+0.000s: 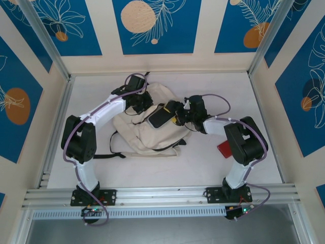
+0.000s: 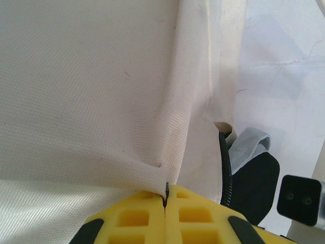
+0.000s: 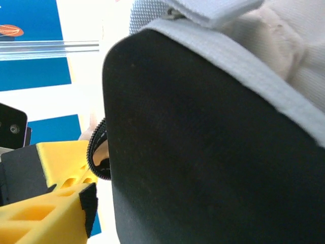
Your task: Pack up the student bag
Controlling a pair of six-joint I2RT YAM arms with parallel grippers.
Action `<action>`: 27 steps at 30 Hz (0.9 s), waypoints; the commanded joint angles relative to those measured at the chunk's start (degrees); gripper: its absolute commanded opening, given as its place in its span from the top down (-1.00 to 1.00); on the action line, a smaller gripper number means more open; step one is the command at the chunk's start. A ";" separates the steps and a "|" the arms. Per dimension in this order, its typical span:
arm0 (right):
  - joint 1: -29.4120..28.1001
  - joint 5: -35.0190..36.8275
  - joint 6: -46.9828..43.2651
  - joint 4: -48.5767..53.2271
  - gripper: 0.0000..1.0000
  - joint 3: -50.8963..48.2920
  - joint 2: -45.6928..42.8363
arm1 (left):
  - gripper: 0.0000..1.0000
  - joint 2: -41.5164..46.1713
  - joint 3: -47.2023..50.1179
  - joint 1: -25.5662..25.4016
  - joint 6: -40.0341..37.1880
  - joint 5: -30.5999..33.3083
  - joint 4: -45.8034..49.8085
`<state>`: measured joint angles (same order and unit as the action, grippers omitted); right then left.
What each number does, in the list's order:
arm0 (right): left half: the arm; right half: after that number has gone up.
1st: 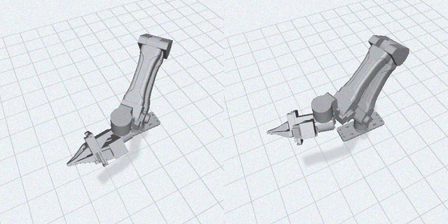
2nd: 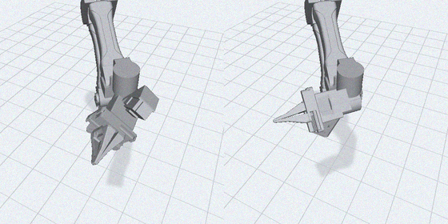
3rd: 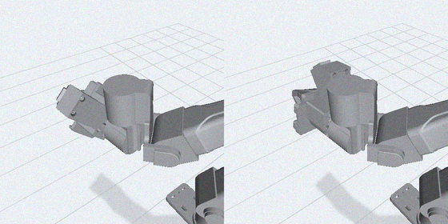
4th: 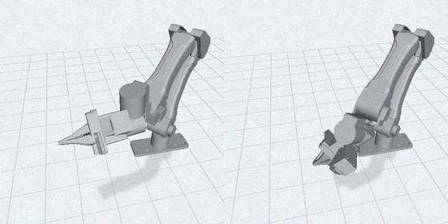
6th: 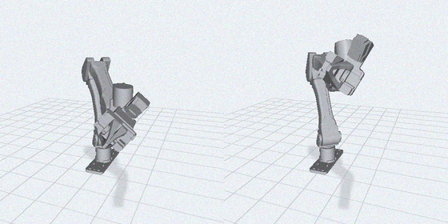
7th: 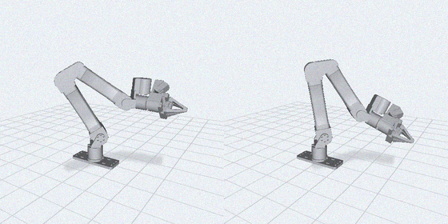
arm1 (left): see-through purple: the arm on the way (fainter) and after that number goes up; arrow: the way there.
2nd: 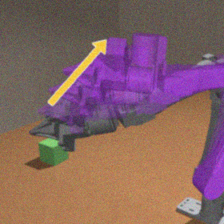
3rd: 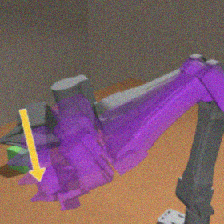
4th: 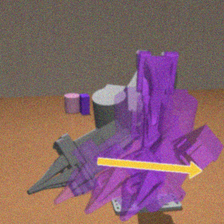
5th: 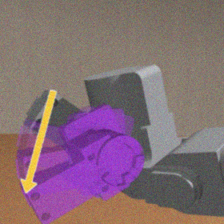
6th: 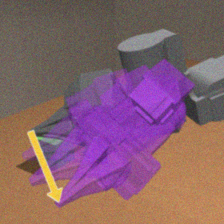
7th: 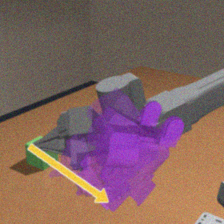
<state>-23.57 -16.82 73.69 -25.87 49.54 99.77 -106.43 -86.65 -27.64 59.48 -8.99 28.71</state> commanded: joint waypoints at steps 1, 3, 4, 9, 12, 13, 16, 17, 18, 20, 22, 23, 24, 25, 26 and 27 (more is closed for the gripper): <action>-0.60 -3.29 -0.59 3.11 -0.29 -1.45 -3.36 | 1.00 2.98 -0.10 0.62 -1.34 -1.64 -2.67; -0.73 -2.62 -0.17 3.34 -0.08 -1.89 -3.55 | 1.00 2.88 -0.12 0.66 -1.56 -1.64 -2.67; -0.52 -2.65 -0.19 3.13 0.01 -2.05 -3.53 | 1.00 2.89 -0.18 0.66 -1.65 -1.66 -2.69; 1.08 -6.69 -3.50 7.03 0.24 -0.46 -4.53 | 1.00 3.07 -0.47 0.91 -3.04 -2.45 -1.92; 1.48 -12.67 -7.67 9.39 0.26 0.43 -4.85 | 1.00 2.94 -1.55 1.01 -4.82 -3.20 -0.72; 1.59 -14.81 -9.09 10.30 0.26 0.73 -4.80 | 1.00 2.98 -1.89 1.09 -5.42 -3.29 -0.42; 1.33 -19.60 -12.82 15.10 0.26 2.86 -3.56 | 1.00 3.16 -2.33 1.14 -7.21 -4.17 -0.56; 1.13 -20.43 -13.43 15.35 0.26 3.14 -3.12 | 1.00 3.05 -2.67 1.07 -7.91 -5.01 -0.71; 0.88 -21.34 -13.96 15.50 0.26 3.68 -2.59 | 1.00 2.99 -2.96 1.09 -8.51 -5.78 -0.81; 0.14 -22.88 -14.93 17.56 0.26 5.96 -0.67 | 1.00 2.89 -3.35 1.11 -9.80 -7.46 -1.28; -0.23 -23.93 -14.72 18.02 0.26 7.64 1.34 | 1.00 3.07 -3.30 1.08 -10.38 -7.94 -1.59; -0.07 -24.14 -14.15 18.22 0.27 8.38 2.42 | 1.00 3.27 -3.12 1.10 -10.74 -8.19 -1.81; -0.01 -24.28 -13.81 18.03 0.27 8.70 3.15 | 1.00 3.50 -3.01 1.12 -11.04 -8.30 -1.97; 0.10 -24.48 -13.50 17.72 0.27 8.95 3.84 | 1.00 3.81 -2.83 1.10 -11.44 -8.39 -2.16; 0.23 -24.71 -13.27 17.72 0.27 9.29 4.62 | 1.00 4.07 -2.66 1.10 -11.81 -8.47 -2.18; 0.25 -25.16 -13.30 17.69 0.27 9.63 5.25 | 1.00 4.36 -2.56 1.10 -12.27 -8.51 -2.18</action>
<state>-23.35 -38.26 61.39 -10.20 57.52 103.15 -106.19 -86.98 -26.72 50.15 -13.63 28.82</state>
